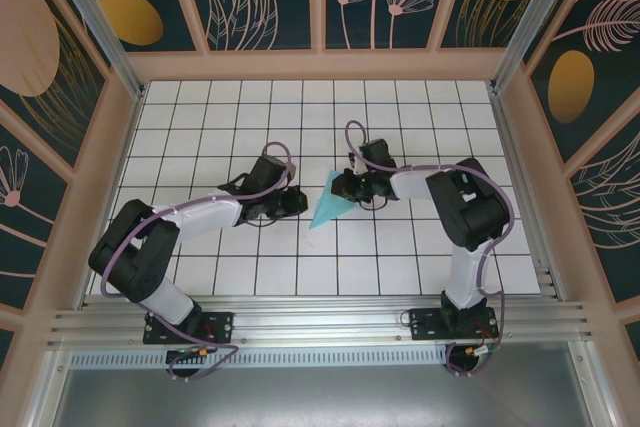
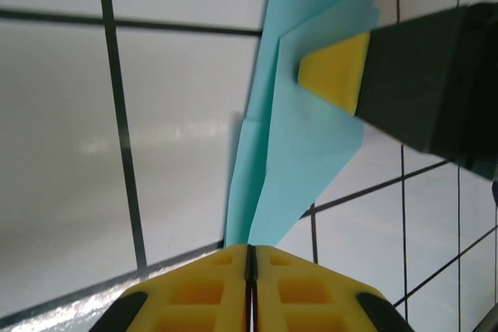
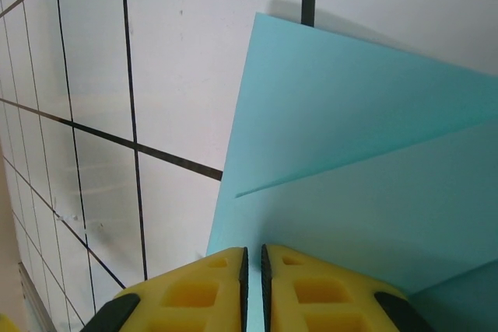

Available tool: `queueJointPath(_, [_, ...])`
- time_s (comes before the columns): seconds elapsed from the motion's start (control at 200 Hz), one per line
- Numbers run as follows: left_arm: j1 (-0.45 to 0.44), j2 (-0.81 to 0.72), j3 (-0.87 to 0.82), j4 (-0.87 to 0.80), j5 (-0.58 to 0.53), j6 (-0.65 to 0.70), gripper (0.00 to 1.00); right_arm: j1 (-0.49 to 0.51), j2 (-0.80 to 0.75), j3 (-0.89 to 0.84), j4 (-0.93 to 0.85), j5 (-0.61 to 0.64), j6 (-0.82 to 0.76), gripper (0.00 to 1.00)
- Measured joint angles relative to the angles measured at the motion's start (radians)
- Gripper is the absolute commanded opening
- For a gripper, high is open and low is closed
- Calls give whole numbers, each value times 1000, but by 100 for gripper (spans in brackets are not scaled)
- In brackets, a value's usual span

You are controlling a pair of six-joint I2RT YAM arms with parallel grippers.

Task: Fold a paper plane with a square sheet of paper (pick it up from the middle)
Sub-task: Fourth fold the wing at the center of the table.

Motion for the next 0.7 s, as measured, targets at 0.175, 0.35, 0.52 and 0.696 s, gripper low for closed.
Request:
queueJointPath(0.175, [0,22,61,-2,-38,23,19,0,-92,4,-51,27,0,25])
queueJointPath(0.35, [0,76,109,-6,-41,53,26,0,-235,-24,-67,100,13,29])
queueJointPath(0.52, [0,116,135,-28,-51,77,32,0,-361,-147,-60,186,71,34])
queueJointPath(0.696, [0,143,167,-35,-74,90,32,0,-411,-231,-60,251,133,39])
